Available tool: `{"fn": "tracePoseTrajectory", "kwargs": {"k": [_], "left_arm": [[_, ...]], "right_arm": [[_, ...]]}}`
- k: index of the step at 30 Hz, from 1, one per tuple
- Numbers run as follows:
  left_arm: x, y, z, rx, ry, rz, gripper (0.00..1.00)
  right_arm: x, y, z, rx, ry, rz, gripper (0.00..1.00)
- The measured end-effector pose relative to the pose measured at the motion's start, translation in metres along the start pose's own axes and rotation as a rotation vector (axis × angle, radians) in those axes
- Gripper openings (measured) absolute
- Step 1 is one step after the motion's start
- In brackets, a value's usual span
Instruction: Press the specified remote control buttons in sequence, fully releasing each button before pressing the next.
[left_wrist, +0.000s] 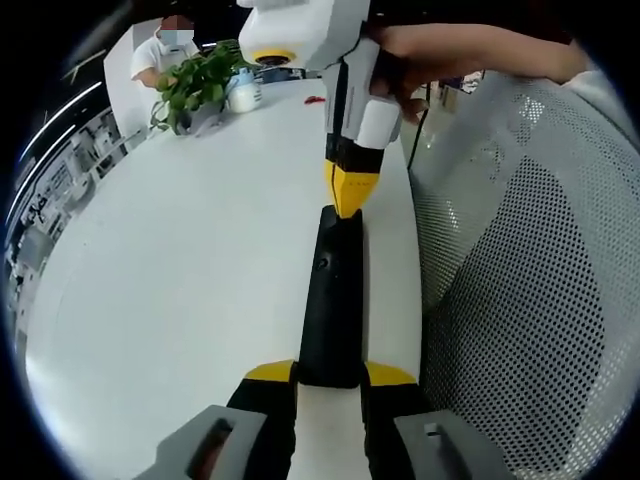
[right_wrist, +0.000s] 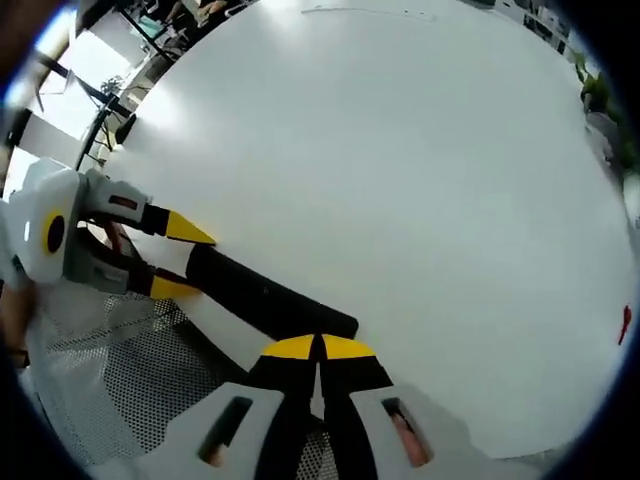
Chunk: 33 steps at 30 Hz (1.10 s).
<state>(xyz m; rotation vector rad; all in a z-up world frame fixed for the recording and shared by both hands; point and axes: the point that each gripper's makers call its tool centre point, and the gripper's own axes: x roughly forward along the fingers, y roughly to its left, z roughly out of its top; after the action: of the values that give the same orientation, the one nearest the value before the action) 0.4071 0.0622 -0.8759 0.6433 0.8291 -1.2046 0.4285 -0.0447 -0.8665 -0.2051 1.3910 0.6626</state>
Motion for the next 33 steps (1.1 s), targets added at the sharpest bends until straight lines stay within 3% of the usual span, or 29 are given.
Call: {"fn": "tracePoseTrajectory", "kwargs": {"k": [5,18,33], "left_arm": [[0.000,0.000,0.000,0.002,0.000,0.000,0.24],[0.000,-0.001,0.000,0.016,0.009,-0.005,0.24],[0.001,-0.001,0.000,0.024,0.019,-0.007,0.24]], "right_arm": [[0.000,0.010,0.004,0.006,-0.017,0.055,0.00],[0.007,0.013,0.002,-0.047,0.006,0.042,0.00],[0.007,0.012,0.002,-0.005,0.009,0.025,0.00]]}}
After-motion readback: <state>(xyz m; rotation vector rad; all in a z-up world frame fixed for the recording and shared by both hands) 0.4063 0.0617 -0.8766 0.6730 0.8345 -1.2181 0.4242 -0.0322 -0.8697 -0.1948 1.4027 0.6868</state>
